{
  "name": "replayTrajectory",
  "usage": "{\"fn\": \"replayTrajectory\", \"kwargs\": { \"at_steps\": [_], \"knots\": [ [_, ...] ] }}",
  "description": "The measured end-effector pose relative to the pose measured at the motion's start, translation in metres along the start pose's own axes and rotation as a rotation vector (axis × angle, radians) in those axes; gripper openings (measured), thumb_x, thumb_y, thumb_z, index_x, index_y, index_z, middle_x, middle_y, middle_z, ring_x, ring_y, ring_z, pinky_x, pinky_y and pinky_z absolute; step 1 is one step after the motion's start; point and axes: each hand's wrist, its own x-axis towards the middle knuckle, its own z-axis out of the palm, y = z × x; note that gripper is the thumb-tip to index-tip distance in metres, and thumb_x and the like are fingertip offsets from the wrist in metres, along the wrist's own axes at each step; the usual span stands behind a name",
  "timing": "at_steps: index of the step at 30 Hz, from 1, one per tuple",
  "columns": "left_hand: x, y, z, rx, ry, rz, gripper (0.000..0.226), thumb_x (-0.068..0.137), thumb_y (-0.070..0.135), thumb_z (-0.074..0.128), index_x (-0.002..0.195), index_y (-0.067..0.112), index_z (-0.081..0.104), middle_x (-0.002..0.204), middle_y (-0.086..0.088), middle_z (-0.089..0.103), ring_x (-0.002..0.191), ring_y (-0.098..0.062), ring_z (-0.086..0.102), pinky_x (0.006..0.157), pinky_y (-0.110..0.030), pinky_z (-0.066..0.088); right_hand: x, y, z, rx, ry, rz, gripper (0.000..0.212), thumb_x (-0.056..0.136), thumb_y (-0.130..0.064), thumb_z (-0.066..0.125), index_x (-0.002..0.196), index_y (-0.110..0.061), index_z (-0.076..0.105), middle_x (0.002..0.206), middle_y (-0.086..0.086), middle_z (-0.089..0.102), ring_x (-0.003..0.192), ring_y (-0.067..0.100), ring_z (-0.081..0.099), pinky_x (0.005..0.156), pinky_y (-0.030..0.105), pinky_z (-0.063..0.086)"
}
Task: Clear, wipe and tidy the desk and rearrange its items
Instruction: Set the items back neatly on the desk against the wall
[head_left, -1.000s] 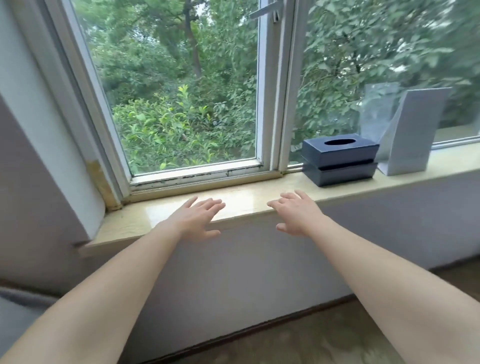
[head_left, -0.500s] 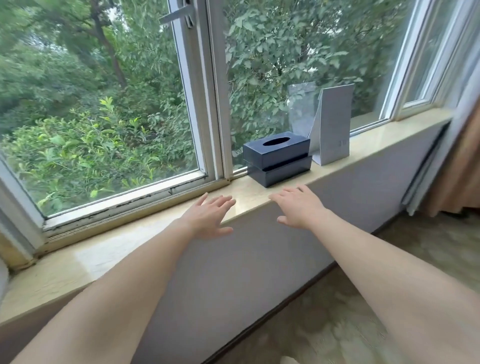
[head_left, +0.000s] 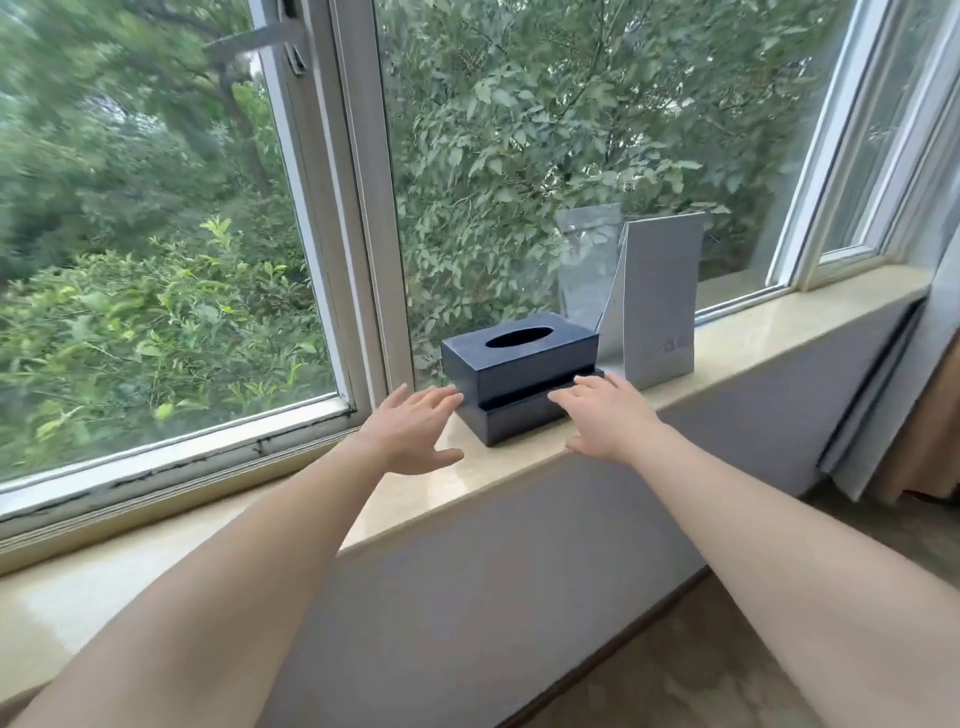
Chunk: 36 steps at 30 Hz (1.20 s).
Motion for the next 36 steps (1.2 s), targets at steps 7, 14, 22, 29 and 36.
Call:
{"fn": "replayTrajectory", "kwargs": {
  "at_steps": [7, 14, 22, 29, 36],
  "knots": [
    [0.092, 0.009, -0.011, -0.007, 0.018, -0.083, 0.081, 0.096, 0.059, 0.044, 0.158, 0.019, 0.011, 0.165, 0.002, 0.010, 0.152, -0.017, 0.012, 0.124, -0.044, 0.005, 0.073, 0.070, 0.014, -0.019, 0.020, -0.067, 0.064, 0.095, -0.037, 0.054, 0.151, -0.021, 0.027, 0.154, -0.002, 0.036, 0.148, 0.018, 0.017, 0.121, 0.042, 0.009],
    [0.147, 0.005, -0.011, -0.004, -0.047, -0.130, 0.081, 0.095, 0.060, 0.045, 0.157, 0.018, 0.014, 0.163, 0.001, 0.018, 0.149, -0.018, 0.020, 0.123, -0.044, 0.009, 0.133, 0.101, 0.025, -0.014, 0.044, -0.160, 0.064, 0.095, -0.037, 0.054, 0.150, -0.018, 0.027, 0.157, 0.000, 0.031, 0.149, 0.018, 0.017, 0.121, 0.041, 0.013],
    [0.186, 0.000, -0.005, -0.031, -0.068, -0.094, 0.081, 0.092, 0.057, 0.054, 0.155, 0.017, 0.023, 0.158, -0.001, 0.032, 0.146, -0.020, 0.025, 0.119, -0.036, 0.017, 0.188, 0.108, 0.027, 0.050, 0.057, -0.293, 0.074, 0.092, -0.034, 0.061, 0.153, -0.017, 0.022, 0.157, 0.001, 0.030, 0.146, 0.020, 0.024, 0.116, 0.035, 0.024],
    [0.194, -0.007, -0.003, -0.013, -0.026, -0.095, 0.071, 0.085, 0.063, 0.060, 0.138, 0.018, 0.043, 0.140, 0.000, 0.050, 0.136, -0.022, 0.035, 0.115, -0.035, 0.025, 0.216, 0.099, 0.031, 0.014, 0.040, -0.358, 0.063, 0.084, -0.041, 0.068, 0.139, -0.022, 0.043, 0.137, -0.001, 0.053, 0.127, 0.023, 0.049, 0.100, 0.038, 0.040],
    [0.167, -0.022, -0.012, -0.012, -0.043, -0.076, 0.070, 0.083, 0.063, 0.062, 0.133, 0.018, 0.046, 0.135, 0.001, 0.052, 0.131, -0.022, 0.038, 0.111, -0.032, 0.026, 0.220, 0.082, 0.017, -0.035, 0.013, -0.414, 0.064, 0.079, -0.058, 0.069, 0.132, -0.031, 0.045, 0.124, -0.007, 0.060, 0.116, 0.020, 0.053, 0.096, 0.038, 0.031]
  ]
}}
